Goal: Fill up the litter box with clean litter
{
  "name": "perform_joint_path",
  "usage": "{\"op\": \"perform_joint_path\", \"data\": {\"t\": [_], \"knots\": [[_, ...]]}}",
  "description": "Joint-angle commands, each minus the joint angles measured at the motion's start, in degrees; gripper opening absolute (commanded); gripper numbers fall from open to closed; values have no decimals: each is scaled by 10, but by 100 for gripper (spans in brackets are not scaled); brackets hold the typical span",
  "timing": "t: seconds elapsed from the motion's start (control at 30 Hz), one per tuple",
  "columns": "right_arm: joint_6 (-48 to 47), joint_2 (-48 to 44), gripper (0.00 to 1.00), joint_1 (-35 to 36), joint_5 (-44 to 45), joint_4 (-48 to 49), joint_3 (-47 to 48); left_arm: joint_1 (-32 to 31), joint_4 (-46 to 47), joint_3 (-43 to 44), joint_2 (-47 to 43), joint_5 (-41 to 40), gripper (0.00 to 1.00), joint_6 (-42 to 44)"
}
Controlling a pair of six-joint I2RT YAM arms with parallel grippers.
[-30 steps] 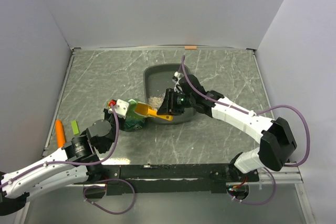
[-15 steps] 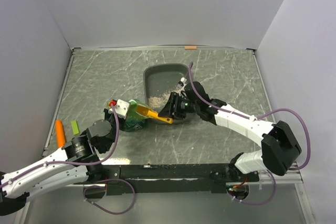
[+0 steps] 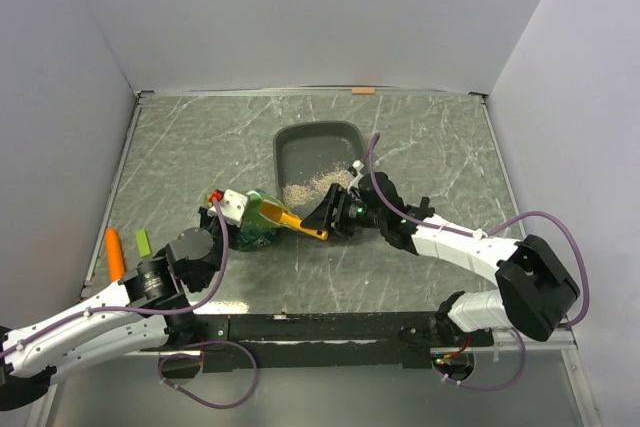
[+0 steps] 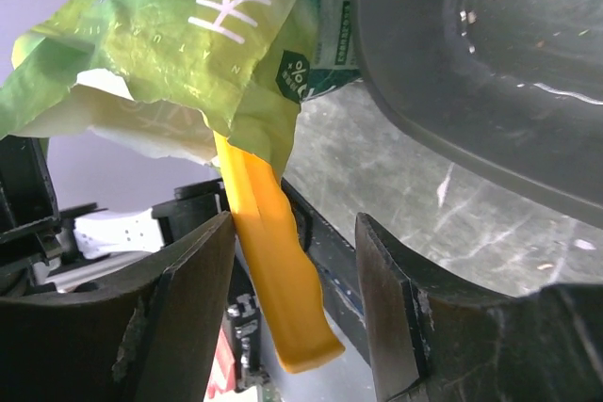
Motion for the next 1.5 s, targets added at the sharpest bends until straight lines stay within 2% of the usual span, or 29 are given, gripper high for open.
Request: {"op": "perform_joint_path", "data": {"t": [0.0,0.17,0.33,0.53,0.63,0.67,0.73,0.77,0.83,1.0,1.13,1.3,1.47], "knots": [[60,-8,61,17,19,104,-36,1,-2,17,2,-18,1,-8],[102,-12,61,26,45,170,-65,1,-1,17,3,-18,1,-7],[111,-24,59,33,66,187,-78,1,-1,17,4,-17,1,-8],[122,-15,47,40,81,214,-85,1,-2,17,5,-17,1,-8],[127,-8,37,41,83,225,-87,1,-1,17,7,-17,1,-8],[127,-8,27,41,85,226,-88,0,-2,17,7,-17,1,-7],[123,-10,16,41,79,221,-84,0,-1,17,6,-16,1,-8],[112,-10,2,41,79,211,-72,1,-1,17,5,-16,1,-8],[91,-22,0,41,79,170,-50,1,-1,17,5,-15,1,-7],[-11,-46,0,32,63,-8,57,1,-1,16,3,-8,1,-5],[-88,-38,0,7,1,-124,144,1,1,15,-3,5,1,0],[-175,24,0,-4,-63,-295,300,1,-2,17,-9,19,1,1],[-239,105,0,-3,-89,-399,415,1,-4,23,-23,25,1,-3]]}}
